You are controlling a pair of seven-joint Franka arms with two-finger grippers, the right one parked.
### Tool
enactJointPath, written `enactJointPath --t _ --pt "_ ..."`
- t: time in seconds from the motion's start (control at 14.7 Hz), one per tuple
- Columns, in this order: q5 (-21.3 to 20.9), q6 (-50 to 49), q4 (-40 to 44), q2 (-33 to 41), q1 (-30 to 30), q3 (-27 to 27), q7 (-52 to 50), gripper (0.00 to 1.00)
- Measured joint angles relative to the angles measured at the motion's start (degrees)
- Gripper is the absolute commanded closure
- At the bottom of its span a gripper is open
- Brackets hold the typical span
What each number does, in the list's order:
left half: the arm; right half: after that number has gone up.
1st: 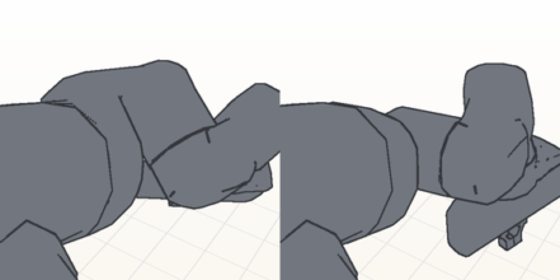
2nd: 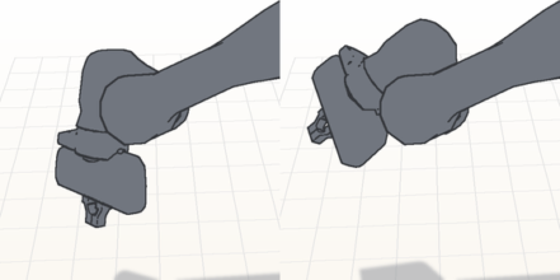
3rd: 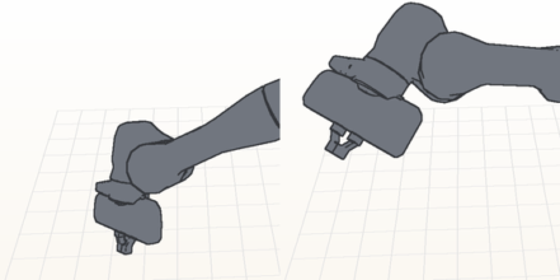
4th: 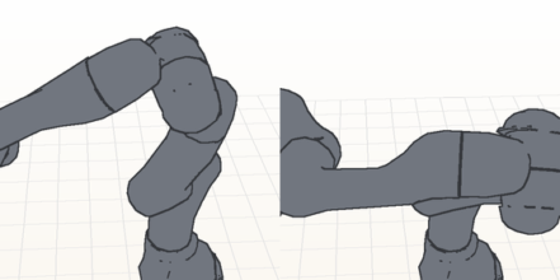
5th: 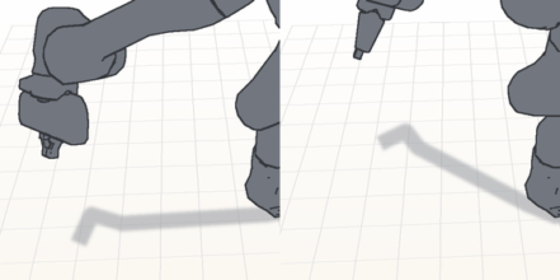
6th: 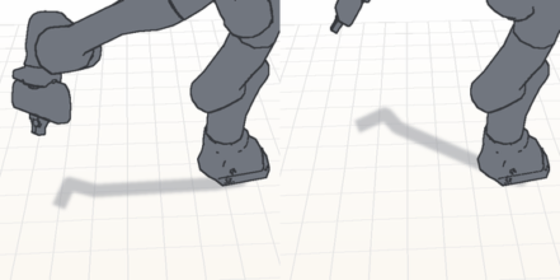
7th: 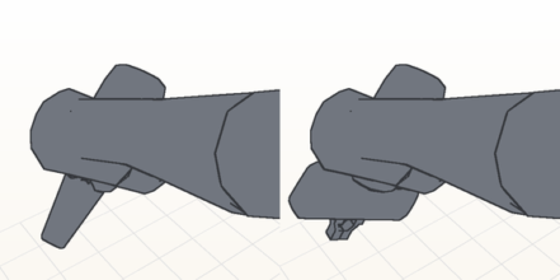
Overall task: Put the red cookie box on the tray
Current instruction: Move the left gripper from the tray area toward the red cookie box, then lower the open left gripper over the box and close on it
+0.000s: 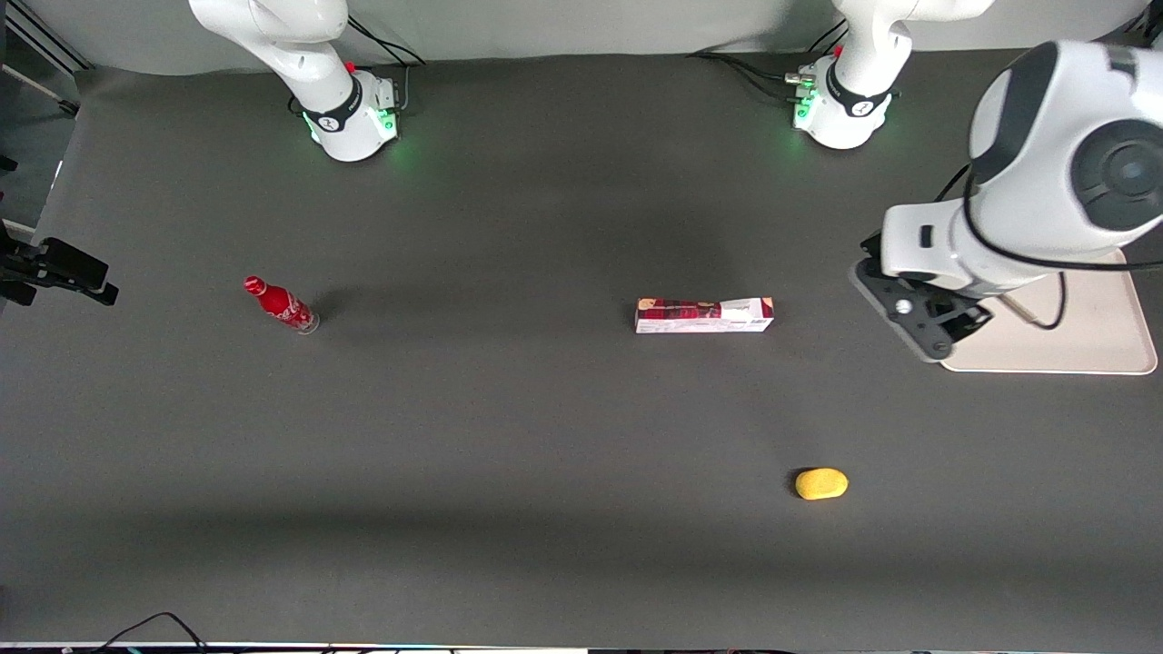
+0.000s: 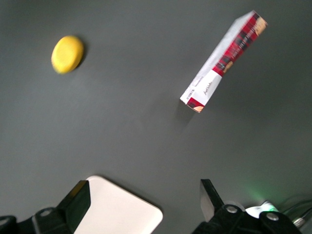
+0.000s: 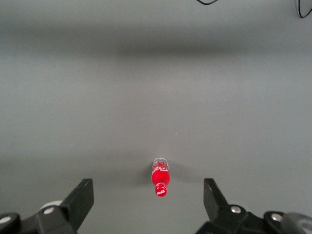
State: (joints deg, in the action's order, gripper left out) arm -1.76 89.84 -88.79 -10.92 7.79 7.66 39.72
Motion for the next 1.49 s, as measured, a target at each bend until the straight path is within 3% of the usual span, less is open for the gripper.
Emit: enactJointPath --t 0.34,1.02,1.49 --pt "0.6 11.1 -9.9 0.4 0.2 3.2 12.0 0.0" --pt "2.7 47.9 -39.5 3.7 0.0 15.8 12.2 0.0" --pt "2.9 58.7 -45.3 1.1 0.0 17.9 11.2 0.0"
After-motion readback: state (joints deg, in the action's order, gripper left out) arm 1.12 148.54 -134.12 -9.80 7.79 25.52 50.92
